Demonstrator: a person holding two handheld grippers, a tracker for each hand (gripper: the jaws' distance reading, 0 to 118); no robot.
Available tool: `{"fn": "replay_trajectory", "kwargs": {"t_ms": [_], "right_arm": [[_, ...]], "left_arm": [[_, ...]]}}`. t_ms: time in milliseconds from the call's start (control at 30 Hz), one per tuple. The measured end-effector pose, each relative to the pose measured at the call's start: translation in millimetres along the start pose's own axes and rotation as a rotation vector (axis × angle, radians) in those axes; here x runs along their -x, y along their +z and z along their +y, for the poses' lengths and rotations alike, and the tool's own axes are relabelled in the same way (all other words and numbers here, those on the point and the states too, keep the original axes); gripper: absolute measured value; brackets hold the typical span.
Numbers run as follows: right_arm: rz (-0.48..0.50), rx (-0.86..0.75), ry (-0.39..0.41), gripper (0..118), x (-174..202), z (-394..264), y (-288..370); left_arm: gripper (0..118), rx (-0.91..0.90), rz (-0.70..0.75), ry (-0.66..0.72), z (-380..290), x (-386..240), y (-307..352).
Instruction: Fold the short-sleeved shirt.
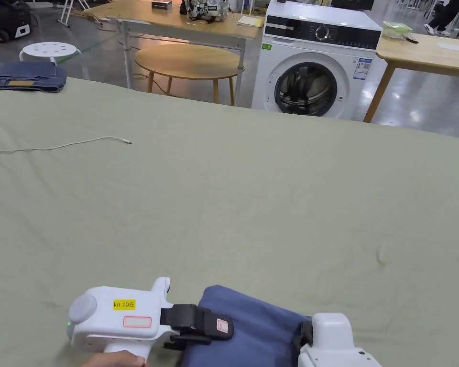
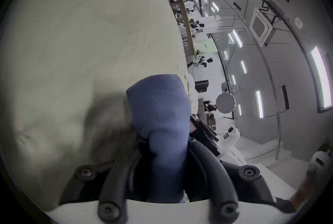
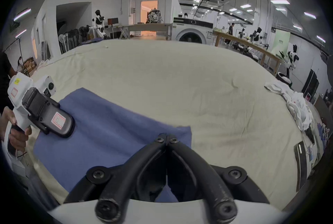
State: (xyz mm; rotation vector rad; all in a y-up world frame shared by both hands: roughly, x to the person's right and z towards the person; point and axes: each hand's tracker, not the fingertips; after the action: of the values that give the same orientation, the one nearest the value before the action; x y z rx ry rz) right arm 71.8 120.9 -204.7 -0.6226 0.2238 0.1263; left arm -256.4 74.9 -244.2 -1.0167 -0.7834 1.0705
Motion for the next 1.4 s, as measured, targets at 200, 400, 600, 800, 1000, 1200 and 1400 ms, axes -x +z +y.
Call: {"fn": "replay_trajectory", "kwargs": {"t_ms": [200,400,600,800,1000,1200,1400], "right_arm": [[0.007,-0.086,0.005,0,11.1,45.0,2.7],[0.038,-0.133,0.039,0,42.0,80.4,-3.6],[0.081,-0.141,0.091,0,76.8,95.2,-12.1],[0.113,-0.120,0.099,0,94.7,99.3,-24.4],[0.124,-0.090,0.105,0,103.0,93.8,-31.3],[0.127,-0.081,0.108,0,106.6,92.8,-38.5],[0.129,-0.073,0.106,0,108.4,93.0,-37.5]], "left_arm": [[19,-0.043,0.038,-0.085,14.3,-30.3,37.3],[19,-0.153,0.133,-0.159,28.5,-55.1,117.0],[19,-0.292,0.254,-0.162,42.2,-62.9,226.0],[19,-0.452,0.408,-0.104,57.9,-58.0,339.8],[19,-0.529,0.566,0.022,58.7,-37.4,407.8],[19,-0.576,0.659,0.101,55.6,-15.3,443.1],[37,-0.552,0.855,0.126,55.7,-6.2,432.4]]}}
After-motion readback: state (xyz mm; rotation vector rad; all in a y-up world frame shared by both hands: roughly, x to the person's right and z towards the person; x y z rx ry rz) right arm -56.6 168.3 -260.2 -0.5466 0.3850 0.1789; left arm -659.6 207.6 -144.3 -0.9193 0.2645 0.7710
